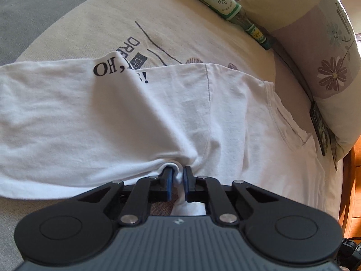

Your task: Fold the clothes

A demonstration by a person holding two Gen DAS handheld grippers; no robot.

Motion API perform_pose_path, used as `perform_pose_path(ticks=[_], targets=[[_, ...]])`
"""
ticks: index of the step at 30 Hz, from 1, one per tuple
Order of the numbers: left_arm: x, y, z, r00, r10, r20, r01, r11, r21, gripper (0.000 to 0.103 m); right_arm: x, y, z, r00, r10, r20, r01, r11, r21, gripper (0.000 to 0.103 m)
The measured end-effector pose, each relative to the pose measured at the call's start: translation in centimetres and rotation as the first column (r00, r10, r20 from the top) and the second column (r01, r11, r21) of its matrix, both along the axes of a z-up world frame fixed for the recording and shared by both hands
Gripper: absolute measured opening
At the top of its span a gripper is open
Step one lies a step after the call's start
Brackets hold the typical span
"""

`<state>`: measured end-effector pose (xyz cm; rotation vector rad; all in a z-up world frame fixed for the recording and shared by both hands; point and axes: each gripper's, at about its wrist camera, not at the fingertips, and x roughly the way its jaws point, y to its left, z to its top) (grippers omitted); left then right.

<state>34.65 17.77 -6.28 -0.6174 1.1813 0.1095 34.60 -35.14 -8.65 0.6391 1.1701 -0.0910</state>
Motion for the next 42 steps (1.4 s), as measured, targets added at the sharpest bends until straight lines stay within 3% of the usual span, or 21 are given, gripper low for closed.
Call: perform_pose_path(ticks=[3, 6, 9, 11, 12, 13, 14, 16, 18, 20, 22, 25, 27, 28, 30, 32, 35, 38, 40, 42], targets=[[0.7, 0.3, 1.0, 0.999, -0.051, 0.017, 0.05, 0.995, 0.088, 0.006, 0.9, -0.2, 1.2, 0.998, 0.044, 0.039, -0.039, 0.992, -0.122, 0.009], [1.7, 0.9, 1.7, 0.994, -0.105, 0.029, 0.1, 0.983, 0.156, 0.006, 1.9, -0.5, 1.5, 0.997, 0.07, 0.036, -0.064, 0.986, -0.152, 0.009], [1.2, 0.8, 2.2, 0.987, -0.157, -0.034, 0.16, 0.981, 0.11, 0.007, 1.1, 0.5, 1.8, 0.989, 0.142, -0.034, -0.146, 0.98, -0.134, 0.016], [-0.8, -0.4, 3.4, 0.973, -0.222, -0.063, 0.229, 0.964, 0.132, 0.008, -0.6, 2.0, 2.9, 0.974, 0.222, -0.054, -0.228, 0.96, -0.161, 0.016], [-2.2, -1.5, 4.4, 0.959, -0.275, -0.061, 0.282, 0.94, 0.19, 0.008, -2.1, 3.5, 3.8, 0.951, 0.305, -0.048, -0.308, 0.928, -0.211, 0.019], [-3.5, -3.0, 5.4, 0.932, -0.361, -0.041, 0.359, 0.897, 0.259, 0.009, -3.4, 5.0, 4.3, 0.922, 0.386, -0.033, -0.382, 0.892, -0.242, 0.028], [-4.6, -4.6, 5.9, 0.887, -0.461, -0.024, 0.445, 0.842, 0.306, 0.015, -4.5, 6.4, 4.6, 0.886, 0.464, -0.021, -0.452, 0.85, -0.269, 0.041], [-6.3, -7.9, 5.7, 0.76, -0.65, -0.013, 0.612, 0.708, 0.352, 0.025, -5.7, 9.5, 3.9, 0.796, 0.605, -0.002, -0.581, 0.764, -0.28, 0.057], [-7.4, -10.8, 4.4, 0.607, -0.795, -0.019, 0.736, 0.553, 0.391, 0.03, -6.7, 12.5, 2.7, 0.682, 0.731, 0.005, -0.692, 0.648, -0.32, 0.058], [-7.7, -12.0, 2.5, 0.522, -0.851, -0.051, 0.787, 0.458, 0.414, 0.029, -8.0, 13.2, 1.4, 0.573, 0.819, -0.025, -0.768, 0.525, -0.367, 0.058], [-8.0, -11.0, 1.4, 0.498, -0.864, -0.075, 0.815, 0.437, 0.38, 0.03, -9.3, 13.8, 0.3, 0.459, 0.886, -0.062, -0.823, 0.397, -0.406, 0.06], [-9.7, -7.4, 1.2, 0.493, -0.867, -0.076, 0.821, 0.435, 0.369, 0.047, -11.0, 10.9, 0.4, 0.401, 0.909, -0.115, -0.848, 0.321, -0.422, 0.082], [-10.7, -5.6, 1.1, 0.489, -0.864, -0.119, 0.832, 0.42, 0.363, 0.05, -11.4, 8.9, 0.3, 0.415, 0.893, -0.174, -0.856, 0.318, -0.409, 0.087], [-11.1, -5.3, 1.3, 0.474, -0.868, -0.145, 0.841, 0.398, 0.367, 0.049, -11.6, 8.2, 0.4, 0.418, 0.886, -0.202, -0.859, 0.313, -0.406, 0.089], [-11.3, -5.8, 1.9, 0.455, -0.867, -0.205, 0.858, 0.365, 0.362, 0.041, -12.1, 8.0, 1.1, 0.417, 0.883, -0.214, -0.859, 0.306, -0.411, 0.087], [-11.7, -7.0, 3.1, 0.439, -0.883, -0.167, 0.854, 0.352, 0.383, 0.043, -12.8, 8.9, 2.5, 0.407, 0.894, -0.188, -0.854, 0.299, -0.426, 0.084], [-12.6, -10.5, 4.2, 0.344, -0.936, -0.073, 0.863, 0.285, 0.418, 0.046, -14.8, 12.6, 3.9, 0.286, 0.955, -0.083, -0.874, 0.224, -0.432, 0.084], [-14.0, -14.2, 3.3, 0.235, -0.971, -0.037, 0.892, 0.201, 0.405, 0.047, -16.4, 16.3, 2.2, 0.191, 0.98, -0.049, -0.906, 0.157, -0.394, 0.084], [-15.1, -15.2, 2.1, 0.202, -0.978, -0.058, 0.909, 0.165, 0.384, 0.048, -17.3, 16.6, 0.8, 0.177, 0.982, -0.06, -0.904, 0.139, -0.403, 0.086], [-16.8, -14.4, 1.6, 0.176, -0.983, -0.057, 0.905, 0.139, 0.402, 0.054, -17.8, 15.6, -0.1, 0.193, 0.978, -0.082, -0.907, 0.146, -0.395, 0.103]])
